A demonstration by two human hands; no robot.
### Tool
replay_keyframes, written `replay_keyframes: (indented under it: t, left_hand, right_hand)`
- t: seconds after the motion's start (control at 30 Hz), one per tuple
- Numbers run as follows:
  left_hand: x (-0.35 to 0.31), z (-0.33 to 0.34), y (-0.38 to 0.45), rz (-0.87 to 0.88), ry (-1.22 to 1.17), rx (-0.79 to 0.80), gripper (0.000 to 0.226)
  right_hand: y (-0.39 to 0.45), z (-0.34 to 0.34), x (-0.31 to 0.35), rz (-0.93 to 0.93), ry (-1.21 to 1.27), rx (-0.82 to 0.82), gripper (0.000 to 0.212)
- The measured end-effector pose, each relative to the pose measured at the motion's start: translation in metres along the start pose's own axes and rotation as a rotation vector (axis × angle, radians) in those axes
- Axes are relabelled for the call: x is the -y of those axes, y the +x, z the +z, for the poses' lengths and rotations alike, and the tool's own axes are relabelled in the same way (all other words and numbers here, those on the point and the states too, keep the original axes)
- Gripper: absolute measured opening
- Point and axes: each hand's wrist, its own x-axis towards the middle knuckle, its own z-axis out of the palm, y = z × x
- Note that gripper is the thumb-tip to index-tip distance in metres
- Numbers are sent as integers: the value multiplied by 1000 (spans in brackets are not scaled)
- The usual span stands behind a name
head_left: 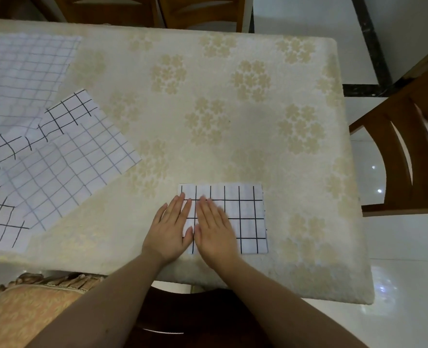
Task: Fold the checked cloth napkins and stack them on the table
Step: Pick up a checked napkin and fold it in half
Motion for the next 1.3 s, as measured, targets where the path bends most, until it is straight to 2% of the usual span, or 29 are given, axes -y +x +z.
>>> replay_keyframes:
  t: [0.13, 0.33, 0.43, 0.7, 0.93, 1.0, 1.1, 1.23, 1.3]
  left_hand:
    - [0, 0, 2, -10, 4, 24, 69]
    - [0, 0, 1, -21, 20, 19, 70]
    - [-1, 0, 2, -37, 20, 31, 71]
    - [1, -1, 0, -40, 3, 64, 68]
    - [8, -20, 5, -73, -180, 62, 70]
    - [11, -28, 9, -86, -124, 44, 69]
    - [23, -28, 14, -40, 17, 74, 56]
    - [28, -28, 26, -9, 63, 95, 59]
    - [29, -30, 31, -58, 46, 93, 63]
  right_hand:
    - [-8, 5, -24, 28, -57, 53, 65]
    - [-33, -18, -93, 229, -89, -21, 77]
    - [-41, -27, -114, 275, -105, 21, 78]
    - [-42, -30, -115, 263, -99, 23, 77]
    - [-42, -32, -114, 255, -111, 13, 76]
    - [-42, -32, -114, 252, -111, 7, 76]
    - [-42, -30, -114, 253, -111, -4, 76]
    - [-42, -31, -114, 253, -116, -9, 75]
    - [-42, -31, -114, 252, -120, -10, 75]
